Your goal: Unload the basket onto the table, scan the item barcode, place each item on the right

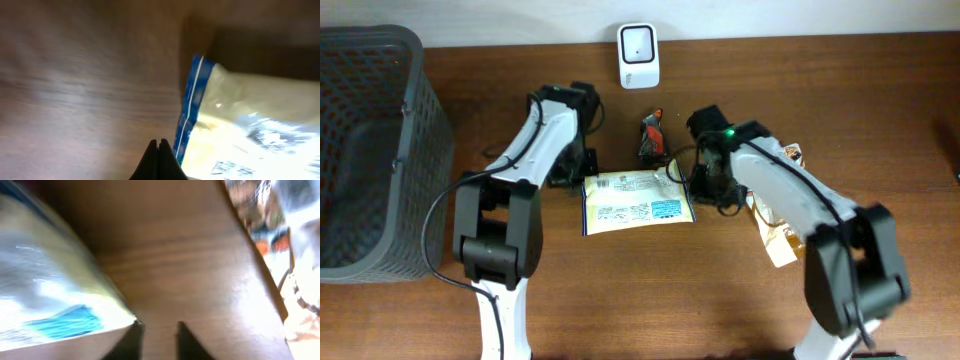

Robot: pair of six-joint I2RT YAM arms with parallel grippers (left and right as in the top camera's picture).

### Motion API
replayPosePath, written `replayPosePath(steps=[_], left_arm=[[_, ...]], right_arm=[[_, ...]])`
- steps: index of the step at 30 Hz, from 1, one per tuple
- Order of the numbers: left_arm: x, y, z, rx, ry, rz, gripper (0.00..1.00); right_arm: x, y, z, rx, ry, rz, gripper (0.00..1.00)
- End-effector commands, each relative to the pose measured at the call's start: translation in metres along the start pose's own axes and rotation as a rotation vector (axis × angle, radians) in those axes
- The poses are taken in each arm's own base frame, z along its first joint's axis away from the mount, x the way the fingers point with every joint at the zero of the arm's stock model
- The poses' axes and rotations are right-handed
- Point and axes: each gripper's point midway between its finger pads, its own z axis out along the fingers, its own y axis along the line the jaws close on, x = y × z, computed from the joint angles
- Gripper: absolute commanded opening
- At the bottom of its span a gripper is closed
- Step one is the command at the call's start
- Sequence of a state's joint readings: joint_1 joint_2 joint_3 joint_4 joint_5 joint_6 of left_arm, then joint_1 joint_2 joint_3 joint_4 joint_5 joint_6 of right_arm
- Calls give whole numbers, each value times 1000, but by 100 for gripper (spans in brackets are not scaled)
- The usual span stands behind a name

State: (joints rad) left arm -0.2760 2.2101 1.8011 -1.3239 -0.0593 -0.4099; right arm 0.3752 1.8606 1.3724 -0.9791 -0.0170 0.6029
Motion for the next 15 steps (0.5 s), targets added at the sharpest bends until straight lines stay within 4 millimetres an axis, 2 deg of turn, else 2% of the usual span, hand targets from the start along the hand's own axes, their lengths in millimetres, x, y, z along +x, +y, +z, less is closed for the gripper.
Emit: replayPosePath(steps=[1, 2, 3, 7, 8, 11, 12, 15], left_arm=[[-11, -3, -18, 17, -69, -14, 0], [-13, -3, -17, 19, -75, -15, 12], [-15, -4, -18, 22, -83, -16, 26], [-21, -2, -18, 28, -101, -29, 46], [-23, 1, -18, 31, -103, -46, 59], [-28, 11, -17, 51, -96, -81, 86], [-29, 15, -16, 64, -89, -94, 89], [-30, 23, -15, 87, -73, -122, 91]], right_arm=[[-14, 26, -20, -143, -79, -159, 73], [-15, 38, -18, -196, -80, -225, 88], [-16, 44, -14, -223, -79, -264, 98], [-20, 47, 10, -216, -59, -266, 99], [-21, 49, 18, -223, -48, -267, 99], [-16, 63, 33, -295, -7, -322, 99], [-13, 67, 37, -323, 9, -342, 99], [-10, 68, 51, -324, 39, -339, 99]])
